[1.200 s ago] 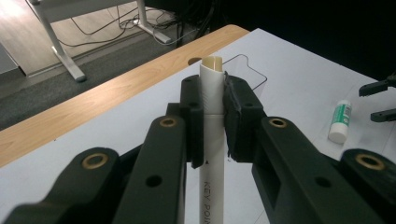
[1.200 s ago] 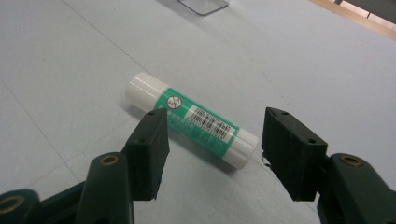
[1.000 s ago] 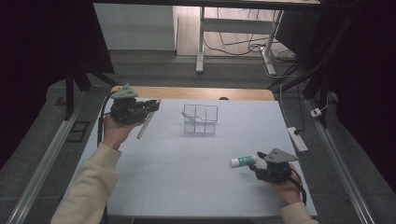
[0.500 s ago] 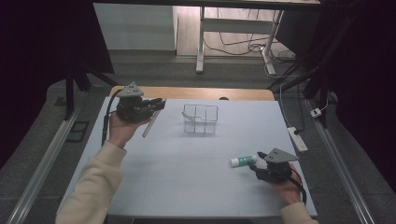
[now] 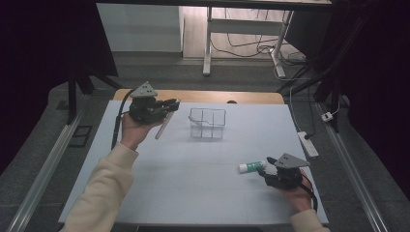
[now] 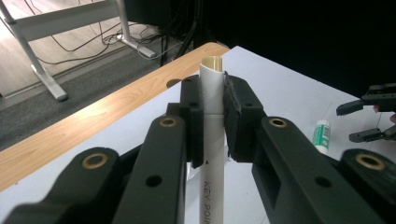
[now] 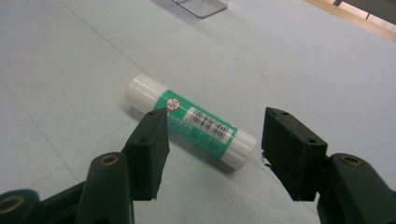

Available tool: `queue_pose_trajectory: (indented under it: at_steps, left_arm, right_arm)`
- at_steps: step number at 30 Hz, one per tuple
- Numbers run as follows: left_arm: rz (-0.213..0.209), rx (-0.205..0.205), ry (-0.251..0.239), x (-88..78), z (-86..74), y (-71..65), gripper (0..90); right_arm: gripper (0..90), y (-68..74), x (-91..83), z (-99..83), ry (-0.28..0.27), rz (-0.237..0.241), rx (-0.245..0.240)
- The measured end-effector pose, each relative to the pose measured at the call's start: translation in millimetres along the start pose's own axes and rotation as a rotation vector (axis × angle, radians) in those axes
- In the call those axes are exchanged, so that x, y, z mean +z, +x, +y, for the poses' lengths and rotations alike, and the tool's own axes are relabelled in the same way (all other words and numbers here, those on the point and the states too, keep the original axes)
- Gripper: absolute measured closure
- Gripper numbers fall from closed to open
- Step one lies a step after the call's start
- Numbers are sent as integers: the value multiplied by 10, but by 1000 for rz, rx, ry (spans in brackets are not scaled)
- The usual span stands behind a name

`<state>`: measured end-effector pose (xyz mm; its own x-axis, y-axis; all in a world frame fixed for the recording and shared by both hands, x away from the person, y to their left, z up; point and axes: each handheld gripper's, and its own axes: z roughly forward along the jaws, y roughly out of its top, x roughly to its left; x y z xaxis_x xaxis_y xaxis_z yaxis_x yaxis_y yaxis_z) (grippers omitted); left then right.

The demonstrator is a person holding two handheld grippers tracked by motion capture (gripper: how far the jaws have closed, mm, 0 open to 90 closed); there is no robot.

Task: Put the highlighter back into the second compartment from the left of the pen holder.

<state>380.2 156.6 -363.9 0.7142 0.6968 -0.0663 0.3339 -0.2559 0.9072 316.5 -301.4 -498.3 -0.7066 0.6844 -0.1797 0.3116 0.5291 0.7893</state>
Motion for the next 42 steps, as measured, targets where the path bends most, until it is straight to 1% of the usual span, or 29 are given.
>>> queue_pose_trajectory:
  at_steps: [12,23,28,35,38,42]
  left_arm:
    - [-23,6,-6,121,54,-38,788]
    - [-23,4,-16,198,124,-45,788]
    - [-22,8,-15,273,146,-72,788]
    - [-29,11,-18,389,192,-98,788]
    - [-39,8,-22,433,213,-104,787]
    - [-38,12,-20,494,245,-115,788]
  right_arm:
    - [405,-11,-4,-13,0,-3,1]
    - [405,-11,-4,-16,4,-4,2]
    - [406,-12,-7,-16,3,-6,3]
    - [405,-18,-16,-21,1,-7,4]
    - [406,-14,-19,-22,-2,-8,4]
    - [406,-13,-25,-26,-2,-8,6]
